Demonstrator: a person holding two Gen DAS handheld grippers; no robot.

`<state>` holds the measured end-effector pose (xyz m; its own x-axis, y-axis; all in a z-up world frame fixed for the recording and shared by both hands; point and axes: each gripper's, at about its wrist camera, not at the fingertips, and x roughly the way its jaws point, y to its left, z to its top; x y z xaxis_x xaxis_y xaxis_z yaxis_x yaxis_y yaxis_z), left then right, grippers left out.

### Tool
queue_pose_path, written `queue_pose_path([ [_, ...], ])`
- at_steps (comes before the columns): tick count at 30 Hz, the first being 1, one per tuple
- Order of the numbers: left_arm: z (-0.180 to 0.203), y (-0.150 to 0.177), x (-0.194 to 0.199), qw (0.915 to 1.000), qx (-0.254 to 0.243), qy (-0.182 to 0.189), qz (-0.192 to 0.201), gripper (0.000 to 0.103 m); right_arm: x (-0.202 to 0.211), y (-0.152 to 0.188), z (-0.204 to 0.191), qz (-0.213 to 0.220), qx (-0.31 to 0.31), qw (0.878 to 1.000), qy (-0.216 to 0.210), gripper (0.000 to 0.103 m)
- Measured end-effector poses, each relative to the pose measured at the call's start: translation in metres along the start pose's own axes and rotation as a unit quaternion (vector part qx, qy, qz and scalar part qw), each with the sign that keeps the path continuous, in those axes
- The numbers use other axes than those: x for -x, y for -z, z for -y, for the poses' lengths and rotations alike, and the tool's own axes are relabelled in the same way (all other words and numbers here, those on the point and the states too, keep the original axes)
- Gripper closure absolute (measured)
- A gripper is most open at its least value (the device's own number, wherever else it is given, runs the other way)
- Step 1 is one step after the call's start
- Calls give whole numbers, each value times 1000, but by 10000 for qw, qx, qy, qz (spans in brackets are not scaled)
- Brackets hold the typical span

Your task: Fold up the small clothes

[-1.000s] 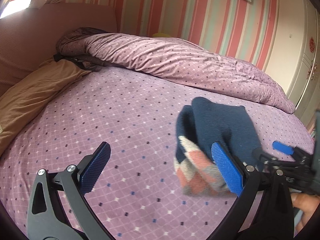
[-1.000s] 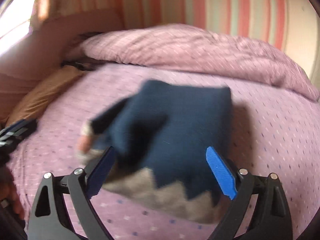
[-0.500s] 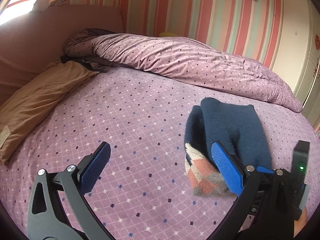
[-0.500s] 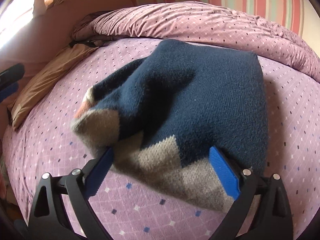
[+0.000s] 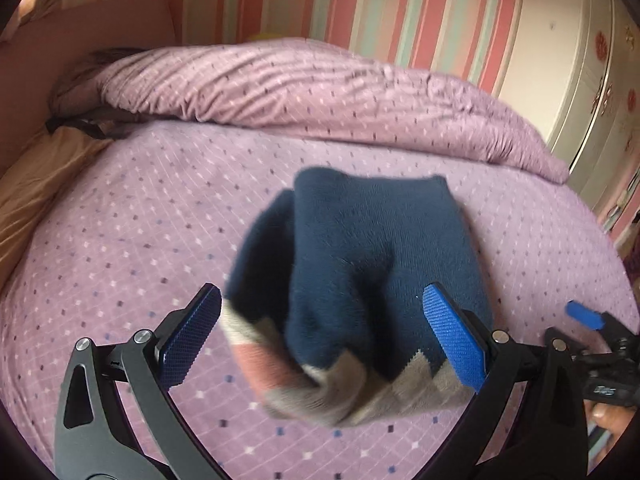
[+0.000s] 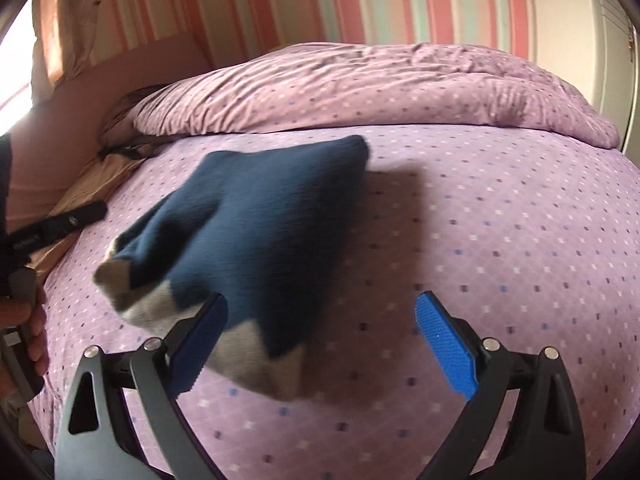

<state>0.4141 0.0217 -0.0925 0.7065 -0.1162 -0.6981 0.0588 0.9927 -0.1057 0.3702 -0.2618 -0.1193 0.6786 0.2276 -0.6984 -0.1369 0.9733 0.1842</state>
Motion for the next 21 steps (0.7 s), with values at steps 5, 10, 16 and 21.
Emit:
queue_pose_path([
  [5, 21, 5, -22, 9997, -166, -83, -173, 3, 6, -2, 21, 71, -59, 10000, -10, 8],
  [10, 25, 7, -30, 9993, -126, 147, -309, 3, 8, -1, 35, 89, -122, 9999, -43, 8],
  [16, 12, -6, -47, 9936, 380, 729, -780, 3, 12, -1, 44, 119, -203, 9997, -98, 8],
  [21, -7, -14, -55, 9887, 838, 770, -973, 3, 13, -1, 51, 127, -247, 9996, -104, 8],
])
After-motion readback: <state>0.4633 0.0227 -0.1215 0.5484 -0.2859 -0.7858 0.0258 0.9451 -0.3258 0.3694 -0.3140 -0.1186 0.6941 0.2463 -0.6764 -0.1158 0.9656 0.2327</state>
